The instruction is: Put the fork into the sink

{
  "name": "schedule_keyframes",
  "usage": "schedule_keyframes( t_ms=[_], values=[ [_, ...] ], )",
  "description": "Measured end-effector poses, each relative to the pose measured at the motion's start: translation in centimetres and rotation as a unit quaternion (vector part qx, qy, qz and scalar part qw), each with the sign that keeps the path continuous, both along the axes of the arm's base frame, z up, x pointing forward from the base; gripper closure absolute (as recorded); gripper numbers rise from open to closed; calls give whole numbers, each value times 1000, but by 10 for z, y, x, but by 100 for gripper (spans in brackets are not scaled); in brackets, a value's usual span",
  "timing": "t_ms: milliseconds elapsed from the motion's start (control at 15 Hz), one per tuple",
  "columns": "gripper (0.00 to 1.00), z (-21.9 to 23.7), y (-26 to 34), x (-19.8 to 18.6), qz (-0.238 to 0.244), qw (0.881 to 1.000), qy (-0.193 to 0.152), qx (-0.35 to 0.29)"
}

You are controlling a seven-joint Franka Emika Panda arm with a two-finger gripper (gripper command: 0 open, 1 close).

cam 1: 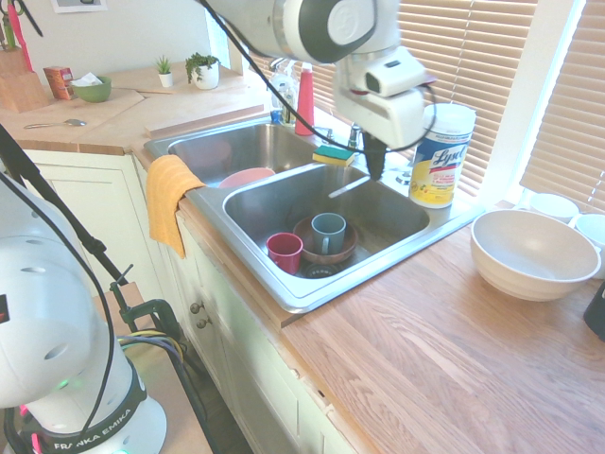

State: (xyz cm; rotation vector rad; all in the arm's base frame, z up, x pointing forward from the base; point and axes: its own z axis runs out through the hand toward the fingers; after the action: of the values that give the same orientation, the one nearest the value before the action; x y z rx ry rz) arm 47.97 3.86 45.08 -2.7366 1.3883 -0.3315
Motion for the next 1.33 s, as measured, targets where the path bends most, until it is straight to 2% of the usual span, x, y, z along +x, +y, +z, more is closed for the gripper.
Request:
schedule_keyframes(
  t_ms=[267,400,533,733,1200,1267,1333],
  values=[
    [100,-71,55,18,124,992,22,-7],
    [100,-112,66,24,156,987,35,-5],
    [100,-151,70,27,168,985,39,-8],
    [100,-206,65,31,161,986,46,-11],
    [100,-278,66,38,139,988,67,-9],
    [0,-284,68,41,134,989,68,-6],
    [0,-288,72,44,131,989,69,-2]
  ],
)
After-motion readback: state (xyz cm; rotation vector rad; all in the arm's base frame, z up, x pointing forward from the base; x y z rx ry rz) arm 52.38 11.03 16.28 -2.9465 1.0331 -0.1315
